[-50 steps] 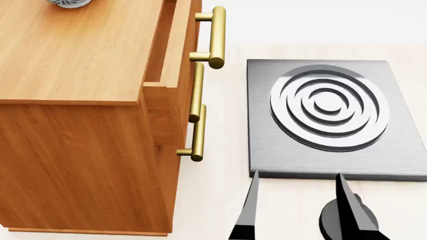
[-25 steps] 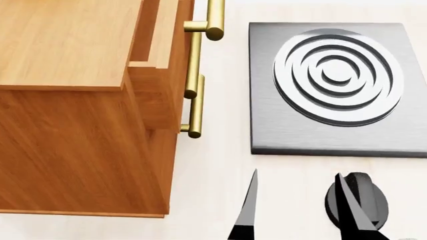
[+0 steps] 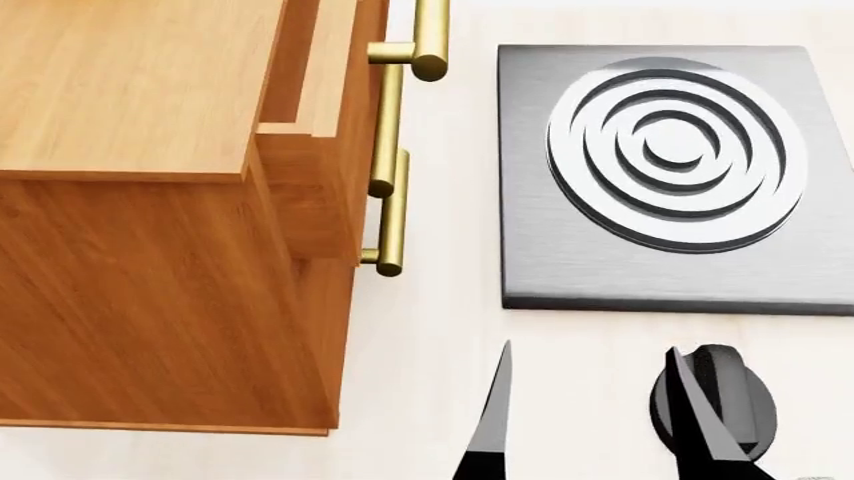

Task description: Pick the akita bowl on the wooden cabinet and place it on the plate.

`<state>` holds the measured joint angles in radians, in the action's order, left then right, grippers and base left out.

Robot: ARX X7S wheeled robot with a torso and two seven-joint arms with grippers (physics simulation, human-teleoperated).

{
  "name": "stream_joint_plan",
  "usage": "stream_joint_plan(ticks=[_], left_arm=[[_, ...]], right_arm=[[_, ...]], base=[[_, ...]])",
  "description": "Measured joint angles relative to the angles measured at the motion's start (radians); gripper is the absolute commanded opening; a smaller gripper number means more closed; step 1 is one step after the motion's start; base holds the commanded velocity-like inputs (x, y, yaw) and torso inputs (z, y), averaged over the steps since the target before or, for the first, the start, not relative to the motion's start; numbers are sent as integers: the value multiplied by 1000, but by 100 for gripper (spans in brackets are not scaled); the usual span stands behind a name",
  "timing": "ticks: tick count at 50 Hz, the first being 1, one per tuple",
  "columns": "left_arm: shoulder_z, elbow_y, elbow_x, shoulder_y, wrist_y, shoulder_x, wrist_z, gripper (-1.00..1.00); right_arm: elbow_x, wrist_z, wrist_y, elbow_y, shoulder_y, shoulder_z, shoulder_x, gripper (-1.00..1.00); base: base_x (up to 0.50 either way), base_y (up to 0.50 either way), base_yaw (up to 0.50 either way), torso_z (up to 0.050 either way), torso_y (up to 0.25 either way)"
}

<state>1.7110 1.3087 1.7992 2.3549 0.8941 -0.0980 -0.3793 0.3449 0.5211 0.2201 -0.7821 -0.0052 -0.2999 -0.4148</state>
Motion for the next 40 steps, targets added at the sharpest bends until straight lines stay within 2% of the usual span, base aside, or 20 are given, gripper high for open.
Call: stream_joint_plan(ticks=[5, 15, 21, 29, 40], left_arm=[[-266, 0, -273, -3, 82, 0, -9, 100], [-920, 0, -1034, -20, 261, 38, 97, 100], [-1233, 0, -1349, -27, 340, 54, 144, 100], [-1503, 0, -1585, -31, 402, 63, 169, 100], [-1690, 0, -1722, -40, 432, 65, 166, 100]], right_arm=[[1, 1, 0, 0, 0, -1, -1, 100], [1, 4, -1, -1, 1, -3, -3, 100], [2, 6, -2, -2, 2, -4, -5, 100], [3, 8, -3, -2, 2, -5, -6, 100], [5, 10, -5, 0, 3, -8, -8, 100]], base=[[0, 0, 0, 0, 0], [0, 0, 0, 0, 0], [0, 0, 0, 0, 0], [0, 0, 0, 0, 0], [0, 0, 0, 0, 0]])
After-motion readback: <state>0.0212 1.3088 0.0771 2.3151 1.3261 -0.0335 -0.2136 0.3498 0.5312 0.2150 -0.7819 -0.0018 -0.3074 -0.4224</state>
